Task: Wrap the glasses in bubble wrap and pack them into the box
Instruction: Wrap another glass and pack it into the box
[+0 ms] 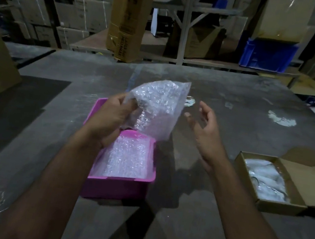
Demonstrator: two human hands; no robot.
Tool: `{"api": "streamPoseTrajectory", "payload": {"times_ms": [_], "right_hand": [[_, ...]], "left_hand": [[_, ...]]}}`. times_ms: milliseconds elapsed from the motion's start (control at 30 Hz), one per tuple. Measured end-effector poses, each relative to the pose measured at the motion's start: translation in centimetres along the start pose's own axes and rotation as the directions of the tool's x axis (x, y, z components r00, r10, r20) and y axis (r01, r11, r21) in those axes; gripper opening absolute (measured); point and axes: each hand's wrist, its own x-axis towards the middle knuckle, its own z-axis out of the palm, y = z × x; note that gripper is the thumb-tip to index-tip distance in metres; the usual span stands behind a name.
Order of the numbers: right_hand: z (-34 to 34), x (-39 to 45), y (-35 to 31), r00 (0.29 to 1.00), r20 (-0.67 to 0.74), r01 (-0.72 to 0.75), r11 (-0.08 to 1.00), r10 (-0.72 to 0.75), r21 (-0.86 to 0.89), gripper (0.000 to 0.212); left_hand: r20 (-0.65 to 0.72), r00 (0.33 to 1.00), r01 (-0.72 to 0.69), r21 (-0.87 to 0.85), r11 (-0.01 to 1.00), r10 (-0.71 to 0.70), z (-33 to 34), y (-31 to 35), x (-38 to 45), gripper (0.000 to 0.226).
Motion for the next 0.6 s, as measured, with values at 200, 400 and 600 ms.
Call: {"api": "streamPoseTrajectory", "payload": {"times_ms": [200, 400, 600], "right_hand": [[-4.8, -1.5, 0.8, 0.989, 0.072, -0.150, 0.819, 0.132, 0.554, 0.046], [-10.5, -2.7, 3.1, 0.944, -0.305, -0.049, 0.968, 0.125, 0.245, 0.008], [-13.9, -4.0, 4.6, 0.909, -0.389, -0.108, 0.987, 0.148, 0.123, 0.027]], "left_hand": [[0.154, 0.988, 0.024, -0.047, 0.999, -0.017, 6.5, -0.6, 0.6, 0.020], [0.178, 0.983, -0.093, 0.264, 0.960, 0.046, 9.2, -4.0, 2.3, 0.038], [0.022, 1.000, -0.002, 0.285, 0.959, -0.005, 11.6, -6.2, 3.2, 0.025]]}}
